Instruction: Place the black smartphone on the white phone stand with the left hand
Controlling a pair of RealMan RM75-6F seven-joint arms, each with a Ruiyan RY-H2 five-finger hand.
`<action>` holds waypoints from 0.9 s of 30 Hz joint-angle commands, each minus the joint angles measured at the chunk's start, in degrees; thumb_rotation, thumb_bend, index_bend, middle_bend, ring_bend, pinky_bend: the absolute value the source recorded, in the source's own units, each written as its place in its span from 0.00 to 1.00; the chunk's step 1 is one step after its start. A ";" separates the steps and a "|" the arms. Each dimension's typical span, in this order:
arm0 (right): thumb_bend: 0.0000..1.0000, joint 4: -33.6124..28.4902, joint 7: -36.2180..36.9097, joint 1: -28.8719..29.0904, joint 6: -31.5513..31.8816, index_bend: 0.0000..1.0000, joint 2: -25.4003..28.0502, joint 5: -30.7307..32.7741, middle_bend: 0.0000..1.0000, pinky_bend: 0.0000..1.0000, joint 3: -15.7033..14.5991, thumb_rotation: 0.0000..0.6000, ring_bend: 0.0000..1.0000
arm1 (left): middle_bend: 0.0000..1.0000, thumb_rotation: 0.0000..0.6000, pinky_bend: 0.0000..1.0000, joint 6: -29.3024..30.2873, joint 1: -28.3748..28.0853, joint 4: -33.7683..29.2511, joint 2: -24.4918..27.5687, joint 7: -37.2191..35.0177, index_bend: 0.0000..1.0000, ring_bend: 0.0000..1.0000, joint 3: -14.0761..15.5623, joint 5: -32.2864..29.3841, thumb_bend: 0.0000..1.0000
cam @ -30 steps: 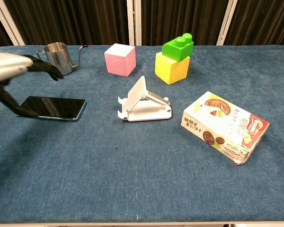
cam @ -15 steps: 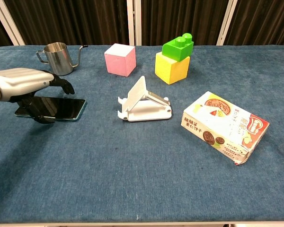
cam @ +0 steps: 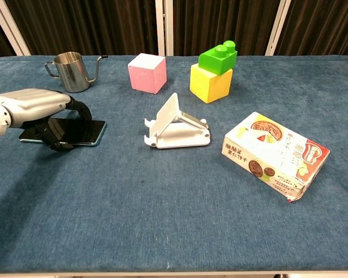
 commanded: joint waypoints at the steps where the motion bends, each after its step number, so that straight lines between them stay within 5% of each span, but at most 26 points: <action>1: 0.19 -0.03 -0.05 -0.05 0.14 0.00 -0.01 -0.13 0.01 0.03 -0.01 1.00 0.00 | 0.39 1.00 0.04 1.14 1.42 0.61 -0.03 -8.60 0.44 0.23 -0.70 3.04 0.27; 7: 0.19 -0.27 -0.31 -0.12 0.28 0.00 -0.01 -0.28 0.01 0.03 -0.02 1.00 0.00 | 0.52 1.00 0.12 4.38 3.65 1.04 1.05 -20.72 0.45 0.39 -1.44 8.07 0.28; 17: 0.19 -0.94 -1.14 -0.08 0.44 0.00 0.11 -0.55 0.01 0.03 0.05 1.00 0.00 | 0.55 1.00 0.20 10.16 7.76 -5.68 2.99 -45.60 0.46 0.42 -4.43 13.10 0.29; 27: 0.19 -0.83 -1.05 -0.62 0.77 0.00 0.28 -0.32 0.01 0.03 -0.20 1.00 0.00 | 0.54 1.00 0.21 17.28 7.67 -5.79 -6.66 -57.63 0.46 0.38 -5.78 18.32 0.29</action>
